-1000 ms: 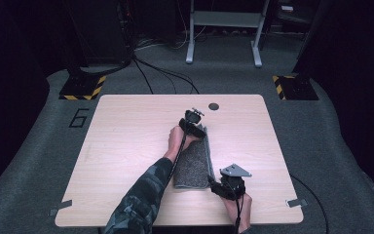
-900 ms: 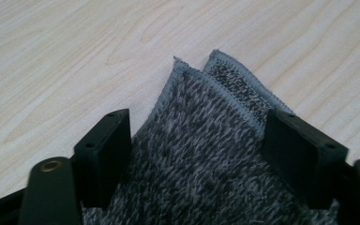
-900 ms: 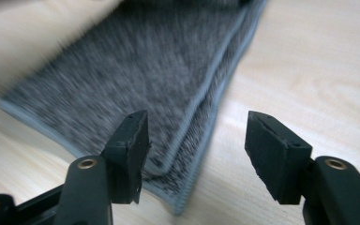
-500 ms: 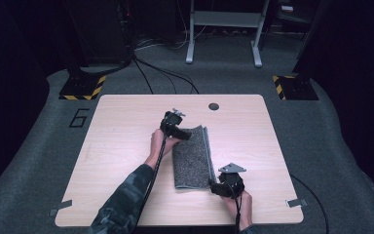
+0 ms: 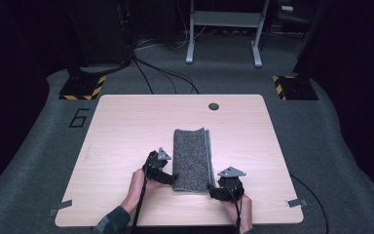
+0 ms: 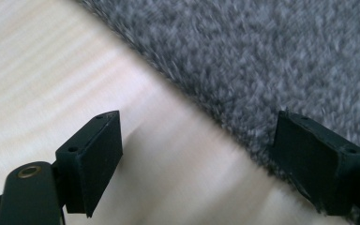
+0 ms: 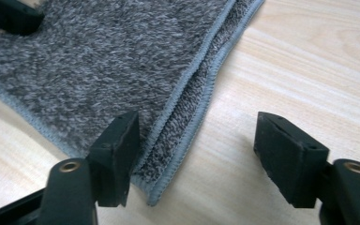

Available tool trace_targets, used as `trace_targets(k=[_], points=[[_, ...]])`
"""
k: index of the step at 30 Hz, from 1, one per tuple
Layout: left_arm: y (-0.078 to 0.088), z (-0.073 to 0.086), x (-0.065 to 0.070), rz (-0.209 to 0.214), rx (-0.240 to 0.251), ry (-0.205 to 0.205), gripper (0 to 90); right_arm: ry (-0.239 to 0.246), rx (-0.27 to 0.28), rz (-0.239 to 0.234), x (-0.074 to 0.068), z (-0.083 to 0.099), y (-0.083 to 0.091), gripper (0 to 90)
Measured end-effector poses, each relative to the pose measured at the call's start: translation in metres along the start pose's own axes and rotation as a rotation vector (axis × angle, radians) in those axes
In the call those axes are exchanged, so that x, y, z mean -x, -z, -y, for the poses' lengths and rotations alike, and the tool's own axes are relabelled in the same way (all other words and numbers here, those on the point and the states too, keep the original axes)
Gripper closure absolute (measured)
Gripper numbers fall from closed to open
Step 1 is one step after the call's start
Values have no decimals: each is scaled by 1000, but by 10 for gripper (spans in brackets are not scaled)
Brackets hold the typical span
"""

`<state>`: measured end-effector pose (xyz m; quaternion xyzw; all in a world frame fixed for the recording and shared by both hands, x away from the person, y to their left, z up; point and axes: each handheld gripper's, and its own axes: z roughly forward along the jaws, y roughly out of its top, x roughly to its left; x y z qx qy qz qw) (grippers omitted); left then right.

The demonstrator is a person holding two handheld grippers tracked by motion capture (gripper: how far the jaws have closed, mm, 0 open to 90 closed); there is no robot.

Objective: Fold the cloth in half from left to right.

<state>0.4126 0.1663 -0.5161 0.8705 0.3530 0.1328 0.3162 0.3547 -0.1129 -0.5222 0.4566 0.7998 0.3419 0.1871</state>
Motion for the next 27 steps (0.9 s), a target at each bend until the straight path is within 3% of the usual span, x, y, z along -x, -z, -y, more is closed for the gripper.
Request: trace_targets(k=[1,6,11,13,16,20,22,24,27], points=[[3,3,2,-5,0,-4,162,-14,-4,-4,-2,1,1,295],[15,16,14,-30,7,-47,156,10,-16,-41,-8,6,7,260],[23,28,15,-5,13,-22,156,4,-37,-124,-18,10,15,209],[26,31,14,6,21,-16,152,0,-14,-157,-17,9,19,185],[31,29,4,31,44,33,140,-1,15,-168,-11,-1,21,166],[32,17,-17,33,62,91,138,-16,36,-179,4,-26,13,150],[28,9,-29,11,75,112,133,-5,46,-173,12,-40,5,148],[25,0,-41,33,58,126,132,-7,29,-165,20,-53,-5,145],[19,-14,-54,20,55,137,132,-9,18,-156,30,-70,-20,142]])
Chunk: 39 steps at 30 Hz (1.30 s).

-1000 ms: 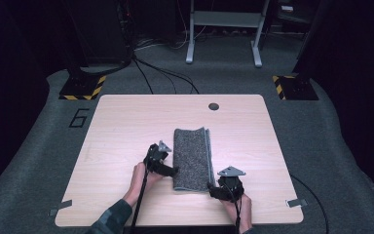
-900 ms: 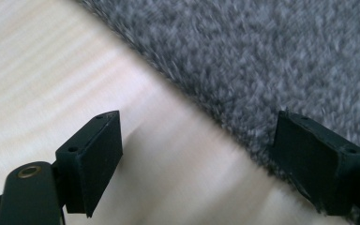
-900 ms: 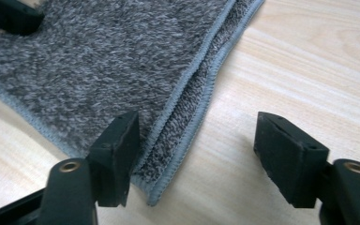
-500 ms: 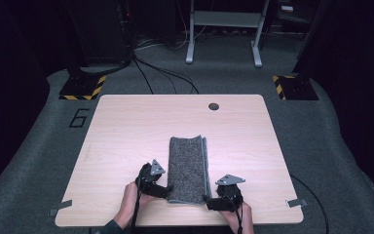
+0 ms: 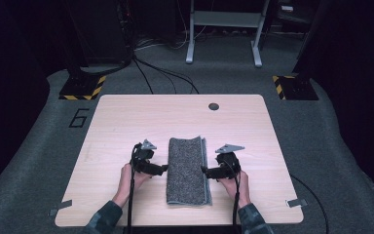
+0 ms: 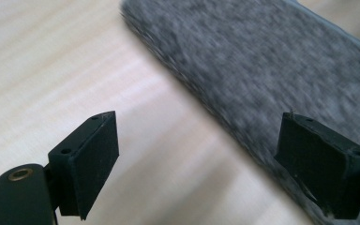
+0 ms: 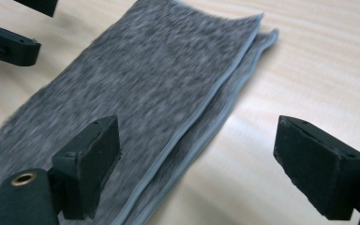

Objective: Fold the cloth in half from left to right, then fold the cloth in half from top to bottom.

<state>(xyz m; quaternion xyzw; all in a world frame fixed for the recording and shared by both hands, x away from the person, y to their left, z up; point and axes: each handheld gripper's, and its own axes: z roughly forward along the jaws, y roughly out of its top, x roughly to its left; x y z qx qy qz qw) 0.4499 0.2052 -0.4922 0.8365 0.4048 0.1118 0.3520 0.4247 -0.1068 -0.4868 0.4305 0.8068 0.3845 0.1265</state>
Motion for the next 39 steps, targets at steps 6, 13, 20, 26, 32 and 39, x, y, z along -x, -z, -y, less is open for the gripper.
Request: trace_targets(k=[6,13,20,26,32,39], points=[[-18,-23,-17,-14,-9,37,141,-20,-23,6,14,-24,-25,146],[-39,-44,-33,-21,-18,82,154,-58,-29,14,29,-45,-46,171],[-51,-54,-48,-24,-13,160,173,-101,-50,27,43,-60,-63,255],[-61,-56,-53,-42,-26,145,228,-124,-70,54,51,-65,-76,337],[-68,-56,-52,-38,-35,142,309,-128,-76,51,56,-66,-85,398],[-69,-59,-49,-51,-45,98,381,-120,-88,60,54,-65,-93,475]])
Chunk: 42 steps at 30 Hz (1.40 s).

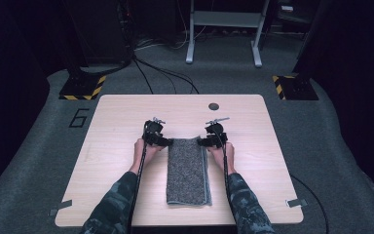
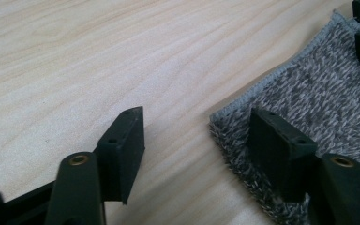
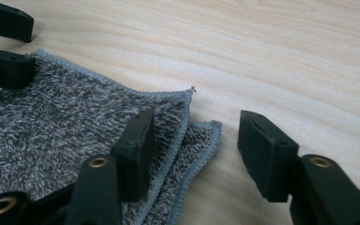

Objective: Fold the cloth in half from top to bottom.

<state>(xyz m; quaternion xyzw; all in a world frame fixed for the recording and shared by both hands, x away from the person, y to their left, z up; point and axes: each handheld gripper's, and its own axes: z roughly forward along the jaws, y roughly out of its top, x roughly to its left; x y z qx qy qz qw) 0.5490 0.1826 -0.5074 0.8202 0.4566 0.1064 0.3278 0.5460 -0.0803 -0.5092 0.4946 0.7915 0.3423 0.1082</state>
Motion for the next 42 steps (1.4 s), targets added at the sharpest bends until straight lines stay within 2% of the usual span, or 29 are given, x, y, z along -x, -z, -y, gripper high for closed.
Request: trace_targets(k=[4,8,11,15,17,22,26,29,35,42], points=[[0,1,4,-29,-5,-42,423,7,4,8,-2,0,-1,515],[0,1,10,-54,-14,-84,478,42,4,32,-8,1,-2,583],[0,2,12,-52,-11,-90,534,83,14,62,-13,3,-3,621],[0,2,14,-47,-11,-108,605,117,13,60,-16,4,-3,684],[1,2,15,-41,-14,-112,639,111,6,51,-17,4,-2,714],[0,3,16,-26,-8,-112,738,114,10,26,-17,5,-2,806],[0,3,16,-15,-4,-99,799,97,17,-1,-15,7,-2,833],[0,3,16,0,-2,-86,839,118,21,-7,-13,7,-2,835],[0,3,15,14,-1,-72,872,88,6,-16,-12,4,-3,852],[1,2,12,17,7,-69,874,95,10,-24,-10,1,-2,859]])
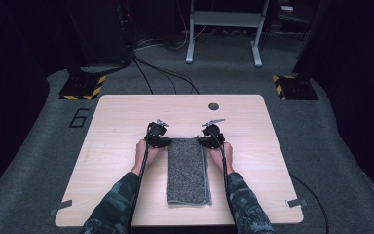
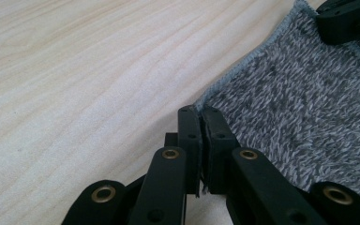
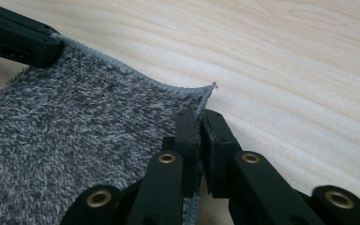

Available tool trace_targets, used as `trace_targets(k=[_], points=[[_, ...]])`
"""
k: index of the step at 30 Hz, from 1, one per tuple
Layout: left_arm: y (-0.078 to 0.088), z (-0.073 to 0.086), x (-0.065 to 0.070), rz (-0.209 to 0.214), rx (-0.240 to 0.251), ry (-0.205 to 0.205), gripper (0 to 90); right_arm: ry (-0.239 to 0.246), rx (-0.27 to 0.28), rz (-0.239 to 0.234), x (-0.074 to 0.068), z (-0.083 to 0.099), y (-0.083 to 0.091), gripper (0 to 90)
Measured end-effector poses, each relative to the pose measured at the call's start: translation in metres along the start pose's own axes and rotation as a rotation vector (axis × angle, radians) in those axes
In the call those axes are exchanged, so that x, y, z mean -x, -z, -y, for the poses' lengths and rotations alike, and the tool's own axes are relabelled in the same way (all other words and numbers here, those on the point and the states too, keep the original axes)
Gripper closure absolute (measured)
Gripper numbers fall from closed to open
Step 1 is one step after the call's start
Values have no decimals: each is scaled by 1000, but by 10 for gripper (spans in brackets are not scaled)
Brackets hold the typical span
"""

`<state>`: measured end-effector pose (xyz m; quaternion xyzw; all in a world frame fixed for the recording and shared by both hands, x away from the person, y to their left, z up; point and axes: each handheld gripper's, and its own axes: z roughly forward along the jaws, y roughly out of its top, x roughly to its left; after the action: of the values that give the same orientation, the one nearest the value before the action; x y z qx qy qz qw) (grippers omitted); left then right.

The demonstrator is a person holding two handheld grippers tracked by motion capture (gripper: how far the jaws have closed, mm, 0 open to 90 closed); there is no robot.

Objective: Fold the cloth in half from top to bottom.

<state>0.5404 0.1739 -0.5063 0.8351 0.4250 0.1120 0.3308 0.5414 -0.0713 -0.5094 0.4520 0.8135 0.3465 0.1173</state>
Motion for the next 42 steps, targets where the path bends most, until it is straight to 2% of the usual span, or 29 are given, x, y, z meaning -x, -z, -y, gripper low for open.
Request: trace_targets(k=[7,13,16,17,18,20,23,25,27,28,31,32,34,42], points=[[9,-5,0,-12,26,-26,875,-6,44,-5,0,-6,10,860],[18,-11,-2,-21,53,-32,875,27,81,10,-2,-11,17,860],[24,-15,0,-31,82,-27,875,18,113,1,-2,-15,23,860],[27,-17,0,-33,85,-38,875,12,120,-1,-2,-16,26,861],[29,-19,1,-36,96,-35,875,15,130,1,-2,-18,28,860],[34,-22,1,-54,109,-58,875,29,146,7,-3,-23,32,860],[39,-27,0,-53,119,-56,873,60,164,26,-5,-28,37,860],[42,-31,-1,-50,132,-43,873,60,184,28,-6,-32,41,860],[46,-34,0,-70,147,-57,874,63,198,32,-8,-36,45,860],[48,-36,0,-70,149,-57,873,56,199,35,-9,-37,46,860],[59,-43,-1,-70,155,-71,874,82,224,48,-11,-43,52,860],[61,-45,0,-80,175,-71,874,79,229,53,-12,-44,54,860],[65,-48,0,-75,180,-74,874,83,244,51,-11,-47,57,860],[79,-58,9,-95,218,-100,874,93,296,79,-13,-51,69,860]])
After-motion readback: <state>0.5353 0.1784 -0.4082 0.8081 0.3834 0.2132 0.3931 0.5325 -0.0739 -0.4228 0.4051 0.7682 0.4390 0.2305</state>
